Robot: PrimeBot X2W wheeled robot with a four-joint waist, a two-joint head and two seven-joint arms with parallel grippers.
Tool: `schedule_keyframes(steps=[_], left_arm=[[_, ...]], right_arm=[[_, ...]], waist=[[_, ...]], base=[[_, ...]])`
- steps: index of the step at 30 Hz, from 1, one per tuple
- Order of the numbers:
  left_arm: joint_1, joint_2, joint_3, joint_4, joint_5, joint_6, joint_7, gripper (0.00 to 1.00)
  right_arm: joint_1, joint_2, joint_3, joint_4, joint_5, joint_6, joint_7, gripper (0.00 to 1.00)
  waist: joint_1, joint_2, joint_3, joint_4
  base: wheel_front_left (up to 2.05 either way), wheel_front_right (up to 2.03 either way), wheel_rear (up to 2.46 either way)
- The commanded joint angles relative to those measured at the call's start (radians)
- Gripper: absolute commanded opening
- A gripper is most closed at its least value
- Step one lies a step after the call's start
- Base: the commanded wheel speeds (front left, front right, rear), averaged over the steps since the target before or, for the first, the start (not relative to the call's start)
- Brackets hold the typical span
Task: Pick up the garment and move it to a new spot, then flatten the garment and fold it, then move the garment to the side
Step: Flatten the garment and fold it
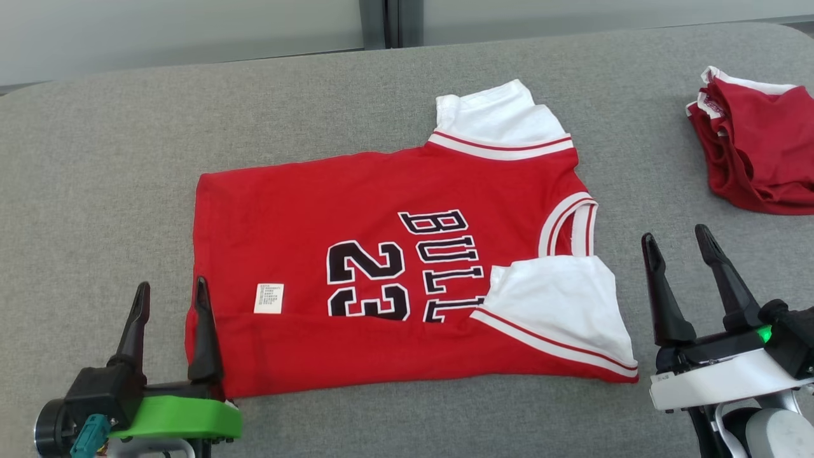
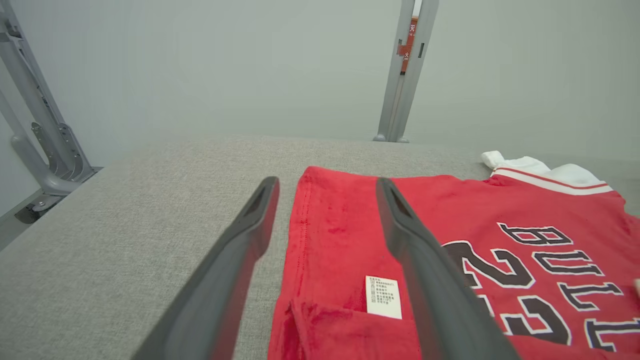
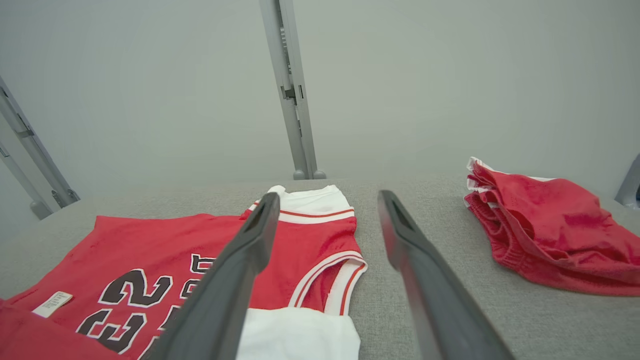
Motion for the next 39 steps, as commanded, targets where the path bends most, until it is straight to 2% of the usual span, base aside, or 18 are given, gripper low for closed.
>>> schedule_keyframes(steps=[1, 7, 12, 18, 22, 29, 33, 34, 36, 37, 39], left_arm=[[-0.015, 0.011, -0.001, -0.008, 0.011, 0.010, 0.011, 1.00], [-0.047, 0.018, -0.003, -0.023, 0.004, 0.014, 0.035, 1.00], [-0.180, 0.034, -0.023, 0.014, -0.036, -0.029, 0.133, 1.00], [-0.418, 0.099, -0.016, 0.134, -0.109, -0.100, 0.333, 1.00], [-0.555, 0.166, 0.000, 0.275, -0.158, -0.136, 0.480, 1.00], [-0.644, 0.228, 0.000, 0.417, -0.203, -0.169, 0.568, 1.00], [-0.672, 0.240, -0.012, 0.474, -0.227, -0.177, 0.597, 1.00], [-0.678, 0.241, -0.014, 0.483, -0.230, -0.178, 0.599, 0.95], [-0.688, 0.241, -0.023, 0.503, -0.238, -0.182, 0.607, 0.07], [-0.690, 0.241, -0.027, 0.509, -0.241, -0.183, 0.605, 0.00], [-0.694, 0.242, -0.035, 0.518, -0.244, -0.185, 0.600, 0.00]], right_arm=[[-0.009, 0.002, -0.002, -0.011, -0.010, -0.002, 0.007, 1.00], [-0.028, -0.004, 0.003, -0.035, -0.012, -0.002, 0.019, 1.00], [-0.044, 0.002, -0.006, -0.056, -0.009, -0.002, 0.021, 1.00], [-0.087, -0.009, 0.014, -0.056, 0.001, -0.002, 0.008, 1.00], [-0.118, -0.007, 0.033, -0.037, 0.010, -0.002, -0.006, 1.00], [-0.145, -0.008, 0.039, -0.007, 0.022, -0.002, -0.029, 1.00], [-0.161, -0.015, 0.040, 0.013, 0.031, -0.002, -0.036, 1.00], [-0.167, -0.017, 0.041, 0.018, 0.033, -0.002, -0.038, 1.00], [-0.185, -0.028, 0.037, 0.035, 0.043, -0.002, -0.038, 1.00], [-0.196, -0.034, 0.035, 0.045, 0.049, -0.002, -0.037, 1.00], [-0.225, -0.052, 0.025, 0.071, 0.061, -0.002, -0.040, 1.00]], waist=[[0.0000, 0.0000, -0.001, -0.001], [0.0000, 0.0000, 0.022, -0.008], [0.0000, 0.0000, 0.084, 0.001], [0.0000, 0.0000, 0.169, -0.018], [0.0000, 0.0000, 0.213, -0.052], [0.0000, 0.0000, 0.249, -0.077], [0.0000, 0.0000, 0.264, -0.080], [0.0000, 0.0000, 0.266, -0.080], [0.0000, 0.0000, 0.270, -0.079], [0.0000, 0.0000, 0.271, -0.079], [0.0000, 0.0000, 0.272, -0.077]], base=[[0.00, 0.00, 0.00], [0.00, 0.00, 0.00], [0.00, 0.00, 0.00], [0.00, 0.00, 0.00], [0.00, 0.00, 0.00], [0.00, 0.00, 0.00], [0.00, 0.00, 0.00], [0.00, 0.00, 0.00], [0.00, 0.00, 0.00], [0.00, 0.00, 0.00], [0.00, 0.00, 0.00]])
